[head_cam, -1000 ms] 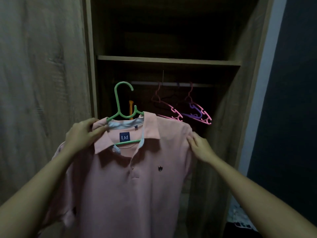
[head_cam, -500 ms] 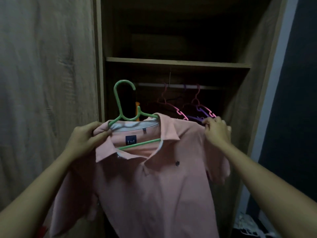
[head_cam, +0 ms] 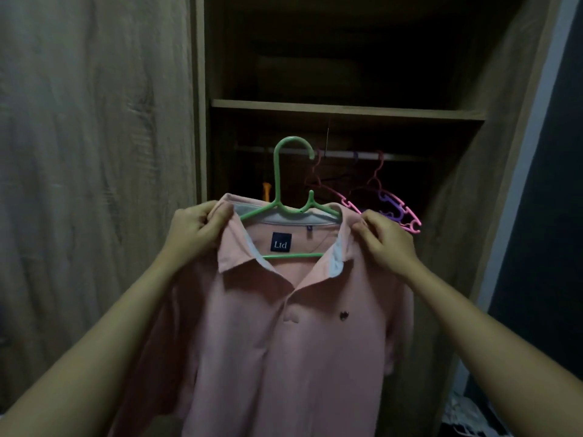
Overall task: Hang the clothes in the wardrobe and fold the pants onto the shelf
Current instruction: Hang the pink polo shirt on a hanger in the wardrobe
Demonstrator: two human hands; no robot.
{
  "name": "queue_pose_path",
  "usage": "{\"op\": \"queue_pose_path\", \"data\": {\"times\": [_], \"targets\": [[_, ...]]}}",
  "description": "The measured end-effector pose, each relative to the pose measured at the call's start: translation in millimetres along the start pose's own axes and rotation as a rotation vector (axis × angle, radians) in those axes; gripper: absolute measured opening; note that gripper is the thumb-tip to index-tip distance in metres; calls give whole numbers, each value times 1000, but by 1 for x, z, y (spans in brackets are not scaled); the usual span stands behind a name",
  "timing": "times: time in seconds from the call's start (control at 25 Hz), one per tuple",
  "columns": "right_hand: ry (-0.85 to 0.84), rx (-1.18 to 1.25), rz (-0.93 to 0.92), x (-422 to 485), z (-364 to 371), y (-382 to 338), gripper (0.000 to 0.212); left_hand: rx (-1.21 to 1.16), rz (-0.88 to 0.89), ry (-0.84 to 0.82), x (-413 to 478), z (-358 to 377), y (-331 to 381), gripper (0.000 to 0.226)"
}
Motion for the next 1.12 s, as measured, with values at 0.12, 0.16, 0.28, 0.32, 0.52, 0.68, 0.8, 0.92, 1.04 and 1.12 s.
{"op": "queue_pose_path", "data": {"times": [0.12, 0.16, 0.28, 0.32, 0.52, 0.68, 0.8, 0.92, 1.04, 1.12], "targets": [[42, 20, 56, -4, 0, 9, 32, 230, 135, -181, -12, 10, -3, 55], [29, 40, 74, -5, 2, 15, 35, 302, 171, -215, -15, 13, -6, 58], [-80, 176, 94, -4, 14, 26, 34, 293, 124, -186, -13, 14, -23, 58], [-128, 262, 101, -3, 18, 24, 35, 276, 84, -169, -12, 14, -28, 53], [-273, 182, 100, 9, 35, 4, 35, 242, 31, -147, -13, 15, -32, 28], [-153, 326, 43, 8, 30, -4, 22, 83, 85, -221, -12, 16, -24, 20], [-71, 277, 100, 9, 24, 5, 21, 102, 136, -320, -11, 15, -26, 9], [15, 241, 111, 18, 8, 7, 40, -14, -129, -247, -20, 10, -76, 25], [68, 153, 164, 25, -7, 10, 42, -35, -384, -428, -55, 30, -122, 45], [66, 85, 171, 24, -9, 13, 37, 48, -418, -365, -66, 27, -138, 45]]}}
Point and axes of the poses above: each hand's wrist, its own x-axis towards the middle knuckle, its own z-axis out of the palm, y = z × x, the point moved 8 cm from there along x, towards the middle knuckle, and after that the axes turned 7 degrees about x, right-handed, at the moved point
